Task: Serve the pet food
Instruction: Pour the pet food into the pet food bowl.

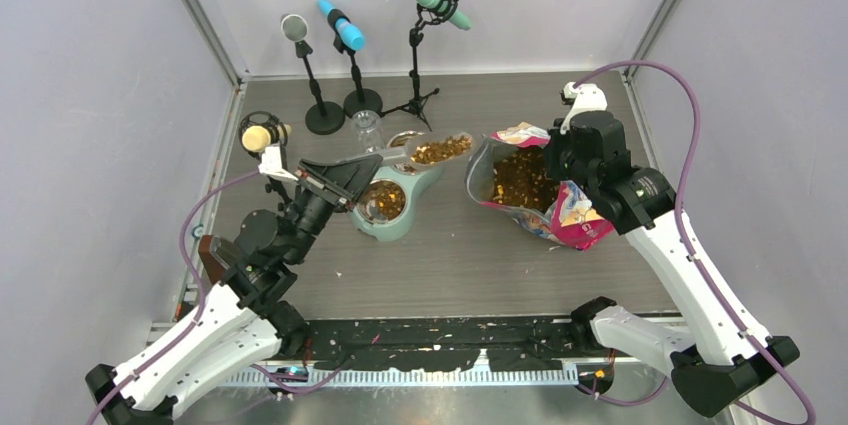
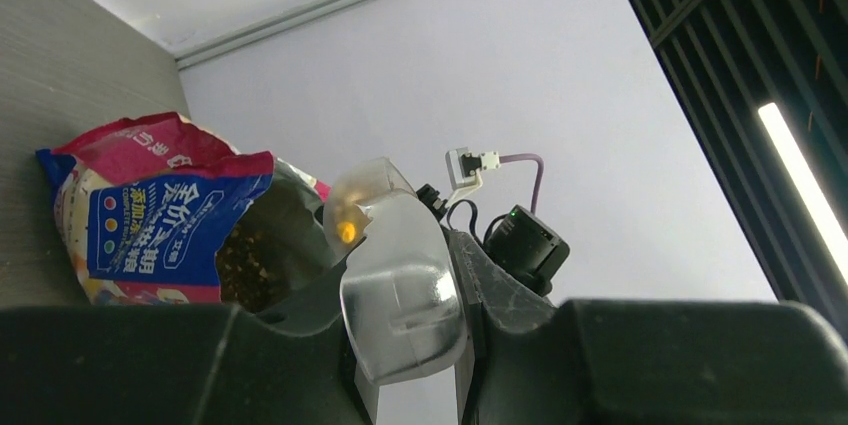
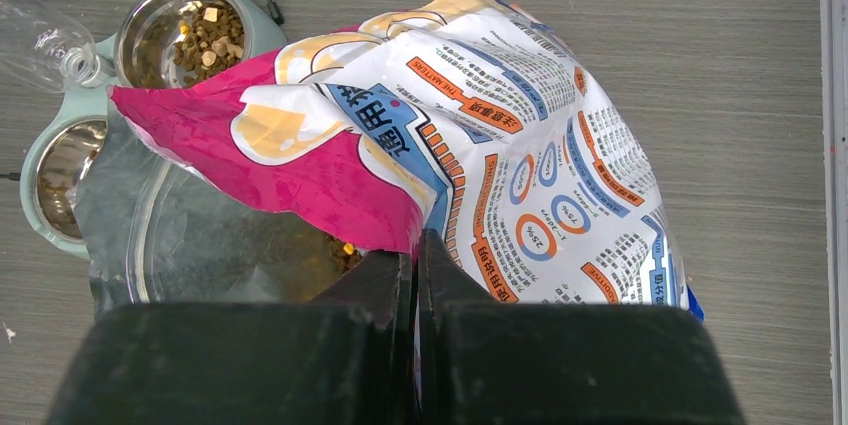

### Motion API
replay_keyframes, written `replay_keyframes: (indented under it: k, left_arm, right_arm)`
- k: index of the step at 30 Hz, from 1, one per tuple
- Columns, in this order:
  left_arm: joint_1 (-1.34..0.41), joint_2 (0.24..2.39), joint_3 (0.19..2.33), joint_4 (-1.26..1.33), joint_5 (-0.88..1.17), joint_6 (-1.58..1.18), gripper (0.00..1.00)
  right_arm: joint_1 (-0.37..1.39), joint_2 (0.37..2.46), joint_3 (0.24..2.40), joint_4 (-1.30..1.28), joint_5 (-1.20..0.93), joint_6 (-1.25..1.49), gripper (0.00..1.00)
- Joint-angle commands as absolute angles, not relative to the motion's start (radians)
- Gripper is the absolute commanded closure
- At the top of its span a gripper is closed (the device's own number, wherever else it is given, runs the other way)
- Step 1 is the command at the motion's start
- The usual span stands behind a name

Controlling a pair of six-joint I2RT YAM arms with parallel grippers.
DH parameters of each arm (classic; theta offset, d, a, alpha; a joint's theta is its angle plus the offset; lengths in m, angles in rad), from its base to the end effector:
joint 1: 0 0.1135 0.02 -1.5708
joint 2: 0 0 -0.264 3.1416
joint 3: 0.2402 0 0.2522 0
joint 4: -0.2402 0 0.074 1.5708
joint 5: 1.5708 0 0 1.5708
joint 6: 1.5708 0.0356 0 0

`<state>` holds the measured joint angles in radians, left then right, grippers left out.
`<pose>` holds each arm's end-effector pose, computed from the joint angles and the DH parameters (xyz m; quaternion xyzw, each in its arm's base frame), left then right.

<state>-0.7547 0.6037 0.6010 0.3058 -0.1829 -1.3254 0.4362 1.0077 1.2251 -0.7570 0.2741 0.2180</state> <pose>0.1150 -0.0993 0.3552 -0.2366 0.5452 -0.6646 0.4528 0.1837 0.0750 0.3925 -0.0269 0.8641 0.0444 0.5007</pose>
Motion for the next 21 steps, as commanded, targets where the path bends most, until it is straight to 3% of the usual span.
replay_keyframes:
  k: [1, 13, 21]
  left_arm:
    - [-0.734, 0.607, 0.606, 0.397, -0.204, -1.31, 1.0]
    - [-0.669, 0.483, 0.535, 0.285, -0.348, -1.247, 1.0]
    - [-0.663, 0.316, 0.539, 0.029, -0.54, -1.136, 1.0]
  right_arm:
    - [0.433, 0.995, 1.28, -0.713, 0.273, 0.238, 0.95]
    - [0.433, 1.0, 1.285, -0.715, 0.277, 0.232, 0.95]
    - [0.433, 1.017, 1.298, -0.715, 0.281, 0.229, 0.95]
